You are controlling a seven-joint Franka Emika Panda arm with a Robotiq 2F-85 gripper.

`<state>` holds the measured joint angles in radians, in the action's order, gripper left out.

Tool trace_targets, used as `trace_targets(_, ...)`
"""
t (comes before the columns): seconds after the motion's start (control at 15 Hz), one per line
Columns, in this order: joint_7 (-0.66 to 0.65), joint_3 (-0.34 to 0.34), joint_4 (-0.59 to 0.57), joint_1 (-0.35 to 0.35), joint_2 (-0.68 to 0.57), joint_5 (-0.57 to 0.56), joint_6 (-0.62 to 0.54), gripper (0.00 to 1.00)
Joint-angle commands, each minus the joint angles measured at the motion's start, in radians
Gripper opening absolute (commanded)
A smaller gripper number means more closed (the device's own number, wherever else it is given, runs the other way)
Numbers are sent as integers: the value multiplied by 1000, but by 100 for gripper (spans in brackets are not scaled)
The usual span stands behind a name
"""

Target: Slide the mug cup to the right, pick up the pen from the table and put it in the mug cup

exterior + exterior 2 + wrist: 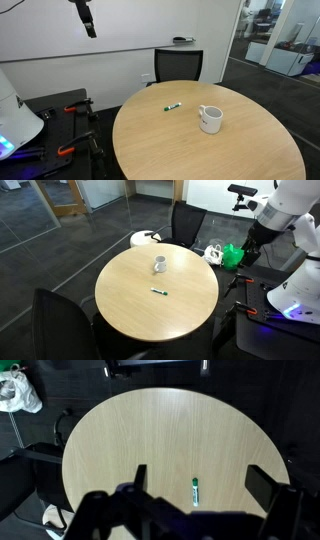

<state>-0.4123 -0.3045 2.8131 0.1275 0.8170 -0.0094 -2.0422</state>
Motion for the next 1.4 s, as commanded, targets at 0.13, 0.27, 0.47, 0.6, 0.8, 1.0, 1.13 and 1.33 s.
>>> trace_targets(0.13,2,-1,-9,-1,0,1,2,100)
trace_targets(0.27,2,-1,-10,-1,0,1,2,100)
trace_targets(0.47,2,-1,-10,-1,0,1,2,100)
trace_targets(0.6,2,-1,-10,-1,0,1,2,100)
trace_targets(0.8,0,4,-18,-9,-12,2,-3,100)
trace_targets(1.0,-14,12,-34,-40,-23,-12,-15,100)
trace_targets(1.13,-22,24,-42,-67,-25,-22,-23,100)
trace_targets(1.33,-22,40,-51,-88,-30,-27,-19,100)
